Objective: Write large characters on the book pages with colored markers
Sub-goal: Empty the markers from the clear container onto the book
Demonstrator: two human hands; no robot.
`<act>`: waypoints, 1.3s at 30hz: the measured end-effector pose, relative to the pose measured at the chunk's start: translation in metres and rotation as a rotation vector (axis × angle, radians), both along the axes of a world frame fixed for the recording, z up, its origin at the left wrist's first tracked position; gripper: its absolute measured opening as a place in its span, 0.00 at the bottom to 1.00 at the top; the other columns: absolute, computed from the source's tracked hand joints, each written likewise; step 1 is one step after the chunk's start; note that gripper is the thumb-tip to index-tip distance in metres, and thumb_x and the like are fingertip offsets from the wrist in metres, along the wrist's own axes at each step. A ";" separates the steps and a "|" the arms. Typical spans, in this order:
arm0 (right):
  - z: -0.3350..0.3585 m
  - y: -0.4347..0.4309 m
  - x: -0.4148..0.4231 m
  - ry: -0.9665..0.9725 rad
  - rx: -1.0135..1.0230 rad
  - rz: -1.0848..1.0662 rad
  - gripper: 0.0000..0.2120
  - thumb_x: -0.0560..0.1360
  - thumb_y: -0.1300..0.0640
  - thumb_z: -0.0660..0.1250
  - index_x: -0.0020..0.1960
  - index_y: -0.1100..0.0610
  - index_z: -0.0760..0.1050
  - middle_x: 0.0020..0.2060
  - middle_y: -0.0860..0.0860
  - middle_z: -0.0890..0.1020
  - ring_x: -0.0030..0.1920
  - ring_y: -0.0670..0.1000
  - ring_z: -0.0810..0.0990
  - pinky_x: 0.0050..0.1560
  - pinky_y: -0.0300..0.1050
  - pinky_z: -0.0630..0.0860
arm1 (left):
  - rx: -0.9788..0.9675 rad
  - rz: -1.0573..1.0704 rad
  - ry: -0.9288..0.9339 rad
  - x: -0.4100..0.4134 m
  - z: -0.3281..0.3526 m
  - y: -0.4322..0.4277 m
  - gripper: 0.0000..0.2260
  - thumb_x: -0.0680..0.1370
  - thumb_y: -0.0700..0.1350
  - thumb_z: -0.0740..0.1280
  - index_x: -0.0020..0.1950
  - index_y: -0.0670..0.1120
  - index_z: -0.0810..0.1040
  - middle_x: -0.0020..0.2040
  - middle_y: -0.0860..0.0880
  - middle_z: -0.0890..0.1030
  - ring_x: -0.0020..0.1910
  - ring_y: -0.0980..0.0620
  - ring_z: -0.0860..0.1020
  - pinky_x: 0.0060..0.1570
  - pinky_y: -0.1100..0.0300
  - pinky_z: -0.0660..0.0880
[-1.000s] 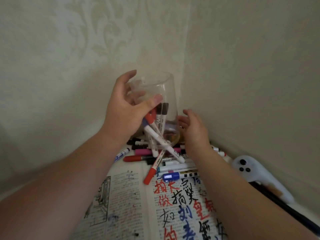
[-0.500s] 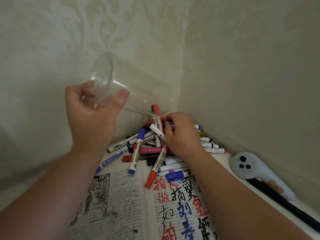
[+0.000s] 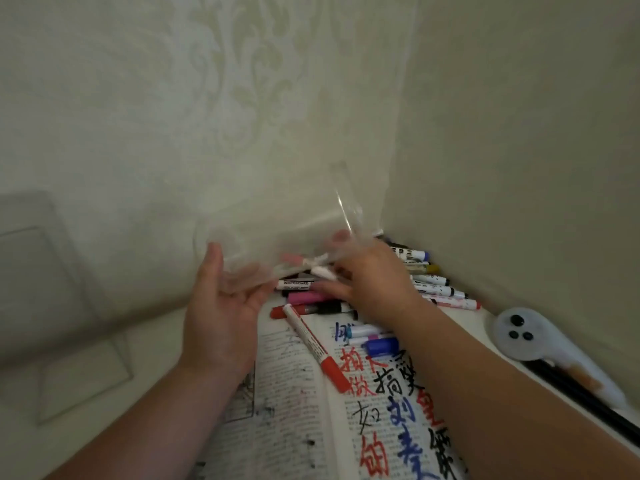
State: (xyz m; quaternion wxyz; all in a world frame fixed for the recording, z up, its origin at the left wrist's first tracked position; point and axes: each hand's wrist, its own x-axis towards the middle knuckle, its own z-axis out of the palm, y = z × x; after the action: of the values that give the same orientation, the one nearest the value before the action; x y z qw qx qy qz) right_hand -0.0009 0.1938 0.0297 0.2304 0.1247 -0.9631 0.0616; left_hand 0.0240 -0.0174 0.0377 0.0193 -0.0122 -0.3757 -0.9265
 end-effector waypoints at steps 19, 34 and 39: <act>0.024 -0.005 0.086 -0.510 -1.011 0.076 0.26 0.61 0.32 0.77 0.57 0.38 0.77 0.44 0.44 0.86 0.46 0.46 0.85 0.42 0.46 0.79 | -0.226 -0.237 0.073 -0.001 -0.012 0.003 0.24 0.76 0.56 0.68 0.57 0.36 0.82 0.57 0.33 0.82 0.61 0.37 0.80 0.62 0.44 0.75; 0.013 0.011 0.074 -0.005 -1.627 0.003 0.54 0.50 0.29 0.81 0.69 0.55 0.73 0.63 0.58 0.80 0.59 0.55 0.84 0.57 0.56 0.80 | -2.237 -0.040 0.072 0.022 0.031 -0.061 0.22 0.73 0.71 0.63 0.42 0.53 0.67 0.39 0.55 0.75 0.37 0.56 0.73 0.34 0.57 0.67; 0.012 0.004 0.077 -0.027 -1.594 -0.042 0.49 0.49 0.28 0.80 0.65 0.48 0.74 0.62 0.53 0.81 0.56 0.51 0.85 0.53 0.50 0.80 | -2.296 -0.346 0.126 0.015 0.012 -0.067 0.11 0.77 0.59 0.66 0.47 0.53 0.71 0.44 0.54 0.77 0.43 0.55 0.75 0.39 0.58 0.69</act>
State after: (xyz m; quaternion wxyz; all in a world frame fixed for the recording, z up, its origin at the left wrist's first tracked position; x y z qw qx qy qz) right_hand 0.0764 0.1974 0.0422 0.2398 -0.0968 -0.6338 0.7290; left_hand 0.0388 -0.0847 0.0498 -0.1112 -0.1197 -0.9861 -0.0293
